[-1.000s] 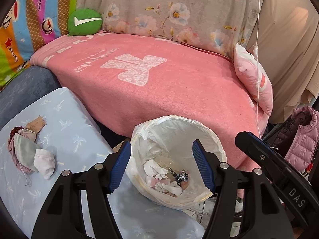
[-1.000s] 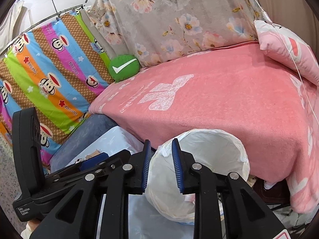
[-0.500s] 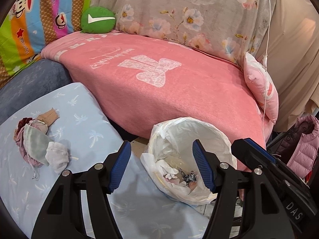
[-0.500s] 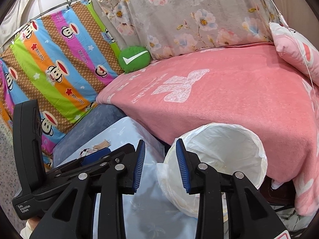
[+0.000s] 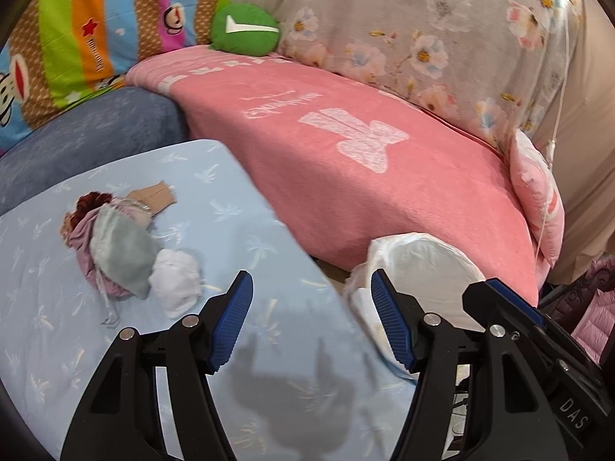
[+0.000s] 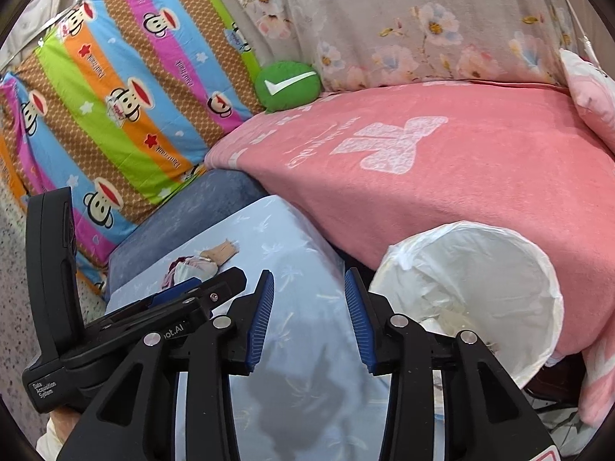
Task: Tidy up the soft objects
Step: 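Move both open grippers back from the bin to the cloth pile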
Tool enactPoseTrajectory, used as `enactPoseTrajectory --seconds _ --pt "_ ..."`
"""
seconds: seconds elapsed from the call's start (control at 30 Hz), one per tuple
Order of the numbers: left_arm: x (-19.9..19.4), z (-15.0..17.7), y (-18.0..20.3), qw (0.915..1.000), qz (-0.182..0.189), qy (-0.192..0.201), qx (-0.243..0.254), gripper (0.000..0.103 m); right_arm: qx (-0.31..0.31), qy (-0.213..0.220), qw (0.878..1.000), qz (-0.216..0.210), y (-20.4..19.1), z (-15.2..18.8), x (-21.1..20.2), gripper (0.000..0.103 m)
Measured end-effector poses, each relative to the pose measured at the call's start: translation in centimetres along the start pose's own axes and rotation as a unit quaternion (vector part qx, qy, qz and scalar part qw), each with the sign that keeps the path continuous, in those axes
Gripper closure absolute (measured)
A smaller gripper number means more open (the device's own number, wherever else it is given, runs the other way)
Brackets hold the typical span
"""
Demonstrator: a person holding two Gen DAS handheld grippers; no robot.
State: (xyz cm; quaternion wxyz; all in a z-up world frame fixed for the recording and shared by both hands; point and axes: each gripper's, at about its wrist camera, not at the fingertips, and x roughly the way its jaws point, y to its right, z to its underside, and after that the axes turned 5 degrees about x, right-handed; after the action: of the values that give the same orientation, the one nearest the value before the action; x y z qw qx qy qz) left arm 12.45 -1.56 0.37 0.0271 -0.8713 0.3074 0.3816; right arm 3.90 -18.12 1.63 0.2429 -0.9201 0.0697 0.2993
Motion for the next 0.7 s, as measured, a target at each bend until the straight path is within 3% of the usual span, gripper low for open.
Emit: enactPoseTrajectory --seconds 0.23,0.7 --pt "-0.7 1.0 -5.3 0.9983 -0.039 -0.002 -0.043 0.041 -0.03 -0.029 0.999 -0.018 -4.1 1.0 3.1 0.064" --pt "-1.7 3.5 -16.5 0.984 -0.131 -0.014 -0.12 0.024 -0.073 -0.087 0.993 -0.031 -10.5 3.6 10.6 0.051"
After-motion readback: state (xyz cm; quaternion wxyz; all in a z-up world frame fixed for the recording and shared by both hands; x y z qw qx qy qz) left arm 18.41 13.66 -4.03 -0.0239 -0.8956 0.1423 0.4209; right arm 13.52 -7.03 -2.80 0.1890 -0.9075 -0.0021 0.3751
